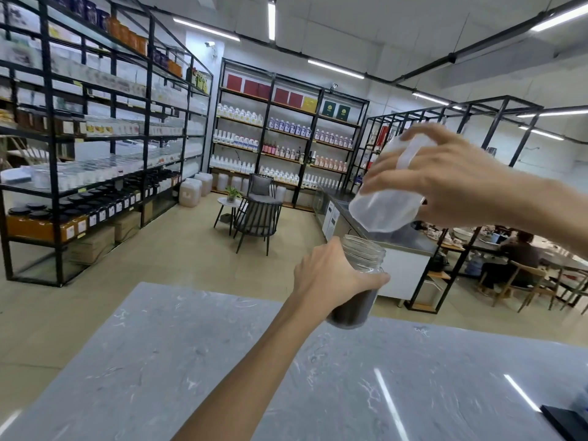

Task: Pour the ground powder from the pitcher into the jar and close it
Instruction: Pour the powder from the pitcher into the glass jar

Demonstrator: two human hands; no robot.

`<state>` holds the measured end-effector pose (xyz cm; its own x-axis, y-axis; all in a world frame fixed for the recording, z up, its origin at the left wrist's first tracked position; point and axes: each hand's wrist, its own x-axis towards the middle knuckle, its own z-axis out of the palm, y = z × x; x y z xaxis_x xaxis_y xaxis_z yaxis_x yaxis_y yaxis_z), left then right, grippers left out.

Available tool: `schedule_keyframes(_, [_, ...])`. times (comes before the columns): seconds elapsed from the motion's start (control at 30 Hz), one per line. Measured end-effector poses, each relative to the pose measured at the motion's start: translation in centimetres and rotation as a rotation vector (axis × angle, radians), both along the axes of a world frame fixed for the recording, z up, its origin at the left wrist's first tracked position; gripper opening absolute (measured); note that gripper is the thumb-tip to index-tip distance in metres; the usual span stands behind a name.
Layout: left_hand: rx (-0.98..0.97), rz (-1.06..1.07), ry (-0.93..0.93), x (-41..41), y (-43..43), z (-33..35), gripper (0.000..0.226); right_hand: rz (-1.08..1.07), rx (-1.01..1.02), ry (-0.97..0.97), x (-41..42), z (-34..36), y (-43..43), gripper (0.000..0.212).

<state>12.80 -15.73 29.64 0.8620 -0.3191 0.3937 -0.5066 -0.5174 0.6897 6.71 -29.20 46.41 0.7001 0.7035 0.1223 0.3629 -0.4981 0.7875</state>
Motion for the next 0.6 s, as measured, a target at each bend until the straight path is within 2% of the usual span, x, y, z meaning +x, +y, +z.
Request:
schedule_keyframes(0.13, [-0.021,-0.007,-0.026,0.0,0.3,0.3,0.073,0.046,-0.089,0.0,-0.2,-0.6,0.4,0.09])
schedule_keyframes(0.23, [-0.049,-0.026,-0.031,0.2,0.5,0.4,0.072,0.041,-0.004,-0.054,-0.3,0.1,0.7,0.088])
schedule_keyframes(0.37, [-0.025,-0.037,-0.054,0.5,0.7,0.4,0.07,0.093,-0.11,-0.053,-0.4,-1.0,0.4,0.084])
schedule_keyframes(0.47, [-0.075,-0.123,-0.016,0.9,1.4,0.0,0.055,0.135,0.006,-0.139,-0.6,-0.1,-0.2,0.084])
schedule_keyframes(0.6, [-0.112,-0.376,0.078,1.7,3.0,0.2,0.047,0.263,-0.116,-0.135,-0.7,-2.6,-0.9,0.075])
